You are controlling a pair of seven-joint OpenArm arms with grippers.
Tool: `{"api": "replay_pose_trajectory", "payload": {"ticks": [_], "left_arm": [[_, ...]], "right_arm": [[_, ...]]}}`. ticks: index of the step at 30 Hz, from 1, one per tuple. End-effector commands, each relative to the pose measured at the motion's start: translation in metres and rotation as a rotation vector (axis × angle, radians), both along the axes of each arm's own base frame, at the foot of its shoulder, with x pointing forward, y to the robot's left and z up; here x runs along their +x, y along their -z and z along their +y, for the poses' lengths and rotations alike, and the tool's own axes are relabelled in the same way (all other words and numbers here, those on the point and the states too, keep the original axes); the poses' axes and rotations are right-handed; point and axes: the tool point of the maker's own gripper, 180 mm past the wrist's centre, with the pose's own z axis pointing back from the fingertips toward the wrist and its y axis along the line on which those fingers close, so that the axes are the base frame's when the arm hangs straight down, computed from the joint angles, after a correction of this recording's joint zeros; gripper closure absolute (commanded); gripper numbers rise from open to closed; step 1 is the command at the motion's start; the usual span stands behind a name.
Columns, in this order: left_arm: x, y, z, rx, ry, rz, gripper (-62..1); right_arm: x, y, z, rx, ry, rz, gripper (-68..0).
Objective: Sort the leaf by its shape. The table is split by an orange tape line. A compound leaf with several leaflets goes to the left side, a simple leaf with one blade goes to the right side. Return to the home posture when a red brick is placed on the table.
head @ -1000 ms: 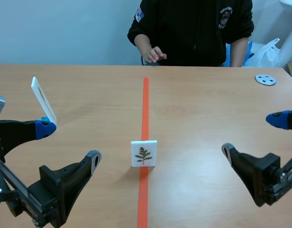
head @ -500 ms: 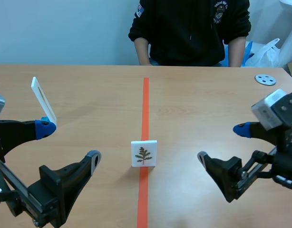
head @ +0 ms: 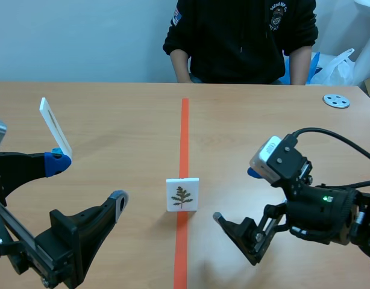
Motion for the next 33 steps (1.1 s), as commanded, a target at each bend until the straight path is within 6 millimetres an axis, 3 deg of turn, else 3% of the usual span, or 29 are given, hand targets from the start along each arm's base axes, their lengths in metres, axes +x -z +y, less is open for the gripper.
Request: {"api": "replay_pose_trajectory", "payload": {"ticks": [1, 13, 19, 24, 33], "left_arm": [[0.003, -0.009, -0.001, -0.015, 0.005, -0.029, -62.3], [0.003, -0.009, -0.001, -0.015, 0.005, -0.029, -62.3], [0.003, -0.009, -0.001, -0.014, 0.005, -0.029, -62.3], [0.003, -0.009, -0.001, -0.014, 0.005, -0.029, -62.3], [0.003, -0.009, -0.001, -0.014, 0.005, -0.029, -62.3]], "right_arm": [[0.013, -0.011, 0.008, 0.045, 0.007, -0.033, -67.9], [0.022, 0.013, 0.066, 0.073, -0.081, -0.011, -67.9], [0.021, 0.019, 0.078, 0.053, -0.097, -0.037, -67.5], [0.02, 0.021, 0.083, 0.038, -0.102, -0.052, -59.7], [0.022, 0.021, 0.085, 0.021, -0.096, -0.076, -39.0]]}}
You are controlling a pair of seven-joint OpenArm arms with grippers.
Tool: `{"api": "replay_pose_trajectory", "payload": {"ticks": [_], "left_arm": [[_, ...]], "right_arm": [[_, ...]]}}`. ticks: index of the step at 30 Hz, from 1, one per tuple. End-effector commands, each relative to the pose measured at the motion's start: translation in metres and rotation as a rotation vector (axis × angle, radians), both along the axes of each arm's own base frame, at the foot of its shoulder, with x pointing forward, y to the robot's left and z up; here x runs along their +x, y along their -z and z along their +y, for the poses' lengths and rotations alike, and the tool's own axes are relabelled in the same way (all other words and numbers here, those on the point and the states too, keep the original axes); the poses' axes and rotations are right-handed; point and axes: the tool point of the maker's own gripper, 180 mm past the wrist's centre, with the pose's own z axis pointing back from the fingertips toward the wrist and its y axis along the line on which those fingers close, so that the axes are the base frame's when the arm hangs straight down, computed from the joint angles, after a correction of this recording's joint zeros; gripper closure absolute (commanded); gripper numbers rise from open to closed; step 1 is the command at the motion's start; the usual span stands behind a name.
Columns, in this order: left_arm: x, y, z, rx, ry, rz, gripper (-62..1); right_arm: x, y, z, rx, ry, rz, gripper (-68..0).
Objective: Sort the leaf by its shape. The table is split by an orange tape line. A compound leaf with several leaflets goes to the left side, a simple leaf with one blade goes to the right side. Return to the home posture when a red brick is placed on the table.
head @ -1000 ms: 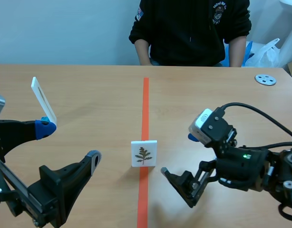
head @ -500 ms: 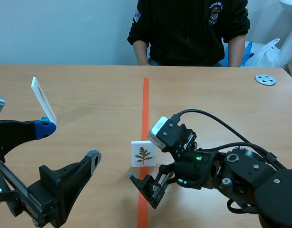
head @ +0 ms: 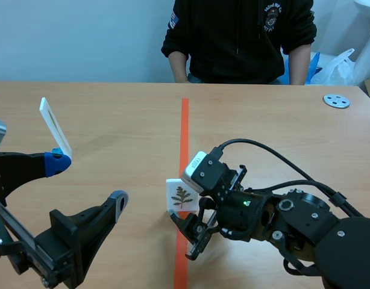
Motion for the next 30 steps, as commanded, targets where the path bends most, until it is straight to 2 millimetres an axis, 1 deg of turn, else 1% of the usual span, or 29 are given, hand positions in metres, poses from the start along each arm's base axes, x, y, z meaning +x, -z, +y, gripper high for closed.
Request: {"api": "replay_pose_trajectory", "payload": {"ticks": [1, 4, 10, 14, 16, 19, 22, 27, 30], "left_arm": [[0.0032, -0.0088, -0.0013, -0.014, 0.005, -0.029, -62.3], [0.0032, -0.0088, -0.0013, -0.014, 0.005, -0.029, -62.3], [0.0032, -0.0088, -0.0013, -0.014, 0.005, -0.029, -62.3], [0.0032, -0.0088, -0.0013, -0.014, 0.005, -0.029, -62.3], [0.0032, -0.0088, -0.0013, -0.014, 0.005, -0.029, -62.3], [0.0032, -0.0088, -0.0013, -0.014, 0.005, -0.029, -62.3], [0.0032, -0.0088, -0.0013, -0.014, 0.005, -0.029, -62.3], [0.0032, -0.0088, -0.0013, -0.014, 0.005, -0.029, -62.3], [0.0032, -0.0088, -0.0013, -0.014, 0.005, -0.029, -62.3]], "right_arm": [[0.0074, -0.0121, 0.0069, 0.031, -0.003, -0.029, -36.4], [0.0071, -0.0126, 0.0097, 0.032, -0.007, -0.032, -30.1], [0.0104, -0.0141, 0.0105, 0.031, 0.01, -0.045, -23.7], [0.0093, -0.0135, 0.0108, 0.033, 0.01, -0.043, -16.9], [0.0092, -0.0133, 0.0106, 0.032, 0.01, -0.042, -15.0], [0.0092, -0.0133, 0.0106, 0.032, 0.01, -0.042, -13.9], [0.0092, -0.0133, 0.0106, 0.032, 0.01, -0.042, -7.6], [0.0102, -0.0157, 0.0107, 0.039, 0.01, -0.05, -1.4], [0.0144, -0.0213, 0.009, 0.046, 0.021, -0.064, -1.5]]}}
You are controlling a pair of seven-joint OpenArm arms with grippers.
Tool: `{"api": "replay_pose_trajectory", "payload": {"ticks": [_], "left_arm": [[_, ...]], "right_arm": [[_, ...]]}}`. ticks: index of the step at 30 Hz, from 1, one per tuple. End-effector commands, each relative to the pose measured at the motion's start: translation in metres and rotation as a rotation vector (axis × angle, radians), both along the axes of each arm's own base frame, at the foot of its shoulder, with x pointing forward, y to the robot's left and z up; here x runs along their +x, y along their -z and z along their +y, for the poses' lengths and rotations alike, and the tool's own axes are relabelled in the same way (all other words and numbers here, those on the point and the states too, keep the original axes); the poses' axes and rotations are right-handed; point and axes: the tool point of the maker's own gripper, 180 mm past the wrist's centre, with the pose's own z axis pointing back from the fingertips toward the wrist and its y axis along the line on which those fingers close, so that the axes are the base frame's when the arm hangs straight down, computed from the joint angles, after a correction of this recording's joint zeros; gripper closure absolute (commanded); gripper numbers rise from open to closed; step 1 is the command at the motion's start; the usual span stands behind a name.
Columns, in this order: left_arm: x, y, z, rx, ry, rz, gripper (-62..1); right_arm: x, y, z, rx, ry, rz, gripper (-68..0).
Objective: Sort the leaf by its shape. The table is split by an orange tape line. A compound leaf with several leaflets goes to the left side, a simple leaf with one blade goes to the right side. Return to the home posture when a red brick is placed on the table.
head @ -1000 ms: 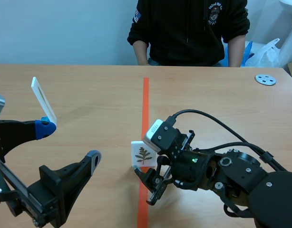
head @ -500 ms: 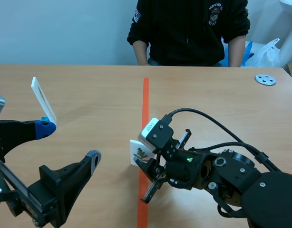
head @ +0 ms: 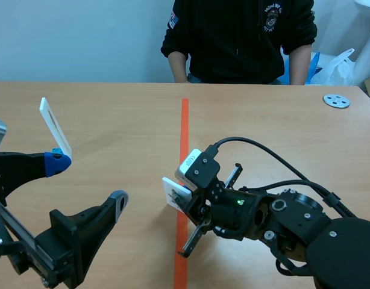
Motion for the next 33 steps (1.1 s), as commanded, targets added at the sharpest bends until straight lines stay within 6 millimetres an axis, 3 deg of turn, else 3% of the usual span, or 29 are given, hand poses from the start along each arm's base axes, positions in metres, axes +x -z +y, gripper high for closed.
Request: {"api": "replay_pose_trajectory", "payload": {"ticks": [1, 7, 15, 25, 29, 33], "left_arm": [[0.003, -0.009, -0.001, -0.015, 0.005, -0.029, -62.3], [0.003, -0.009, -0.001, -0.014, 0.005, -0.029, -62.3], [0.003, -0.009, -0.001, -0.014, 0.005, -0.03, -62.3], [0.003, -0.009, -0.001, -0.014, 0.005, -0.03, -62.3], [0.003, -0.009, -0.001, -0.014, 0.005, -0.029, -62.3], [0.003, -0.009, -0.001, -0.014, 0.005, -0.029, -62.3]], "right_arm": [[0.013, -0.02, 0.0, 0.032, 0.012, -0.056, -1.5], [0.031, -0.05, -0.018, 0.044, 0.069, -0.127, -1.5], [0.055, -0.09, -0.075, 0.192, 0.319, -0.111, -1.5], [0.087, -0.096, -0.191, 0.283, 0.751, -0.021, -1.5], [0.096, -0.091, -0.217, 0.262, 0.842, -0.029, -1.5], [0.11, -0.071, -0.235, 0.257, 0.902, 0.01, -1.5]]}}
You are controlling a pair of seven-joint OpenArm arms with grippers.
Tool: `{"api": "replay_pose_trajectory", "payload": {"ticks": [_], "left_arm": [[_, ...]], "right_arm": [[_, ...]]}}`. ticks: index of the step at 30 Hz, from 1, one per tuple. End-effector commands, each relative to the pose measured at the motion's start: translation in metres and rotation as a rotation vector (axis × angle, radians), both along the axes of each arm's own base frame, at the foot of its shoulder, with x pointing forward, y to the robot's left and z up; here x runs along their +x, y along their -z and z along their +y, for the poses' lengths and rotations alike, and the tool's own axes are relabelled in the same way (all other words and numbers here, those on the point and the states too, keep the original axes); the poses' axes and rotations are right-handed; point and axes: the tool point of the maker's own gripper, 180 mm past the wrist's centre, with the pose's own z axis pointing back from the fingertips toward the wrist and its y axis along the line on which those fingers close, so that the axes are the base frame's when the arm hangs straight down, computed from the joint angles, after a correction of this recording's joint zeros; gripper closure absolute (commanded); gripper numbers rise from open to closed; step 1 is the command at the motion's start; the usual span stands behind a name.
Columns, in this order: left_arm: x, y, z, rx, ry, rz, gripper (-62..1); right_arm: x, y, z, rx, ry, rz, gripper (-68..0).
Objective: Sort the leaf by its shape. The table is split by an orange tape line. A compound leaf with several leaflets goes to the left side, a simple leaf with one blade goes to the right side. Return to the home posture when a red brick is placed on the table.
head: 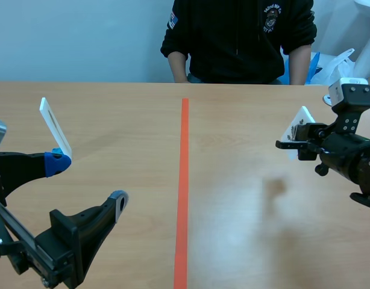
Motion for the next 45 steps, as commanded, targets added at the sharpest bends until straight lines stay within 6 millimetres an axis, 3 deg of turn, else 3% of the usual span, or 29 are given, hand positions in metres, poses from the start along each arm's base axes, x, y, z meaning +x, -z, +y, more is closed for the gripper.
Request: {"api": "replay_pose_trajectory", "payload": {"ticks": [1, 10, 21, 28, 33, 39, 45], "left_arm": [[0.003, -0.009, -0.001, -0.014, 0.005, -0.029, -62.3], [0.003, -0.009, -0.001, -0.014, 0.005, -0.029, -62.3], [0.003, -0.009, -0.001, -0.014, 0.005, -0.029, -62.3], [0.003, -0.009, -0.001, -0.014, 0.005, -0.03, -62.3], [0.003, -0.009, -0.001, -0.014, 0.005, -0.03, -62.3], [0.003, -0.009, -0.001, -0.015, 0.005, -0.031, -62.3], [0.003, -0.01, -0.001, -0.016, 0.005, -0.033, -62.3]], "right_arm": [[0.016, -0.008, -0.01, 0.0, 0.022, -0.028, -1.5], [0.048, 0.007, -0.037, -0.06, 0.092, -0.003, -1.5], [0.038, 0.035, -0.053, -0.087, 0.142, 0.05, -4.5], [0.037, 0.036, -0.055, -0.093, 0.149, 0.053, -17.5], [0.04, 0.028, -0.054, -0.095, 0.148, 0.022, -37.5], [0.045, -0.006, -0.058, -0.104, 0.127, -0.06, -47.8], [0.026, -0.042, -0.046, -0.099, 0.015, -0.153, -62.8]]}}
